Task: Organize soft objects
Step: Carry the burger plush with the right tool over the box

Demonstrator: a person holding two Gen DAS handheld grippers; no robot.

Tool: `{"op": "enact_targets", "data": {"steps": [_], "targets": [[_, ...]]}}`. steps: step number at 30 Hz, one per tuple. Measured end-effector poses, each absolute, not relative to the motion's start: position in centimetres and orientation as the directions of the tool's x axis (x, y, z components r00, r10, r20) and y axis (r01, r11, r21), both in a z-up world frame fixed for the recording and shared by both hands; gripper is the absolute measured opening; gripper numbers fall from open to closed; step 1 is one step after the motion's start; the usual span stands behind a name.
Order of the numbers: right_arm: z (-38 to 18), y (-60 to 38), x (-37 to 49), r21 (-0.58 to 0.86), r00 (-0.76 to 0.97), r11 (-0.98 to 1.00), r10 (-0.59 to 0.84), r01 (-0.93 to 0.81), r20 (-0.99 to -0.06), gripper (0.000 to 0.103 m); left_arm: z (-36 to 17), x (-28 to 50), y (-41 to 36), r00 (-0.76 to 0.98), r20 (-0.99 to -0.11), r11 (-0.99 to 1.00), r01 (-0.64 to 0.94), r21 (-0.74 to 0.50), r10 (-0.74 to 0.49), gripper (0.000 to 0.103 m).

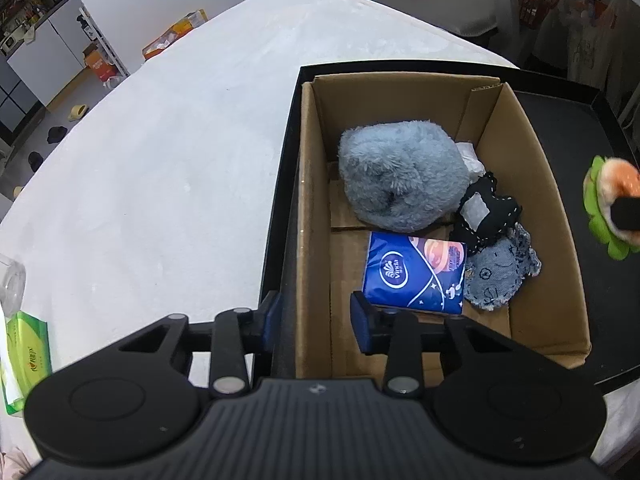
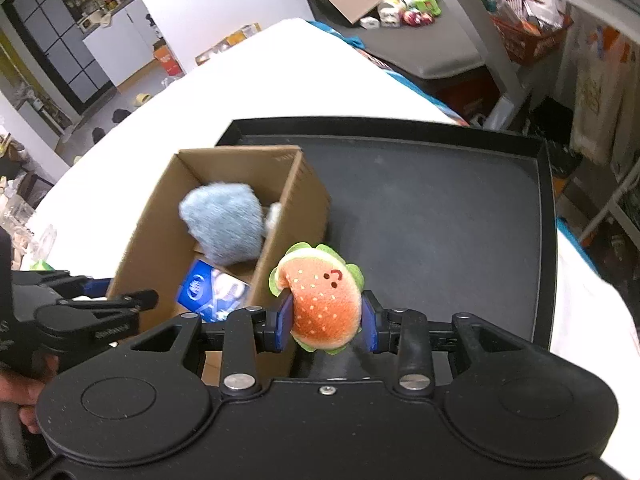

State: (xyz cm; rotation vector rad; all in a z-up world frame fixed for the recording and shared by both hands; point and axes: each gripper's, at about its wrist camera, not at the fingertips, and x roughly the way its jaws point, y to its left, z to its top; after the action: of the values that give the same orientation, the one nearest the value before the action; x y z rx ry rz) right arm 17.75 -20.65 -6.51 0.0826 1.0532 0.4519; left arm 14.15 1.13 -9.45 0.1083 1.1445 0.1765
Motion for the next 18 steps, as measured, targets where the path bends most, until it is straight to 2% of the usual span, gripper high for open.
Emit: {"op": "enact_targets", "data": {"steps": [4,9,14,18], "targets": [[-5.4,-19.5,17.7,0.277,0.422,0.899,0.409,-0.34,-0.809,0.035,-9.6,13.9,1.8,0.4,-0.898,0.983,-0.088,0.159,0.181,0.029],[-4.7,-17.8,17.6,0.274,0.419,0.891,0.417,-0.361,-0.806,0.035,-9.9,13.6,2.4,0.404,-0.9,0.986,-0.095,0.139,0.166,0.027],[-4.5,-16.2,17.3,0.265,0.408,0.885,0.419,-0.381,-0.811,0.035,-10.1,13.4,2.8,0.413,-0.9,0.989,-0.097,0.11,0.14,0.017],[-4.5,-15.0,17.0,0.262,0.395,0.88,0.421,-0.396,-0.817,0.035,-10.3,13.2,3.0,0.418,-0.899,0.99,-0.104,0.095,0.13,0.016]]}}
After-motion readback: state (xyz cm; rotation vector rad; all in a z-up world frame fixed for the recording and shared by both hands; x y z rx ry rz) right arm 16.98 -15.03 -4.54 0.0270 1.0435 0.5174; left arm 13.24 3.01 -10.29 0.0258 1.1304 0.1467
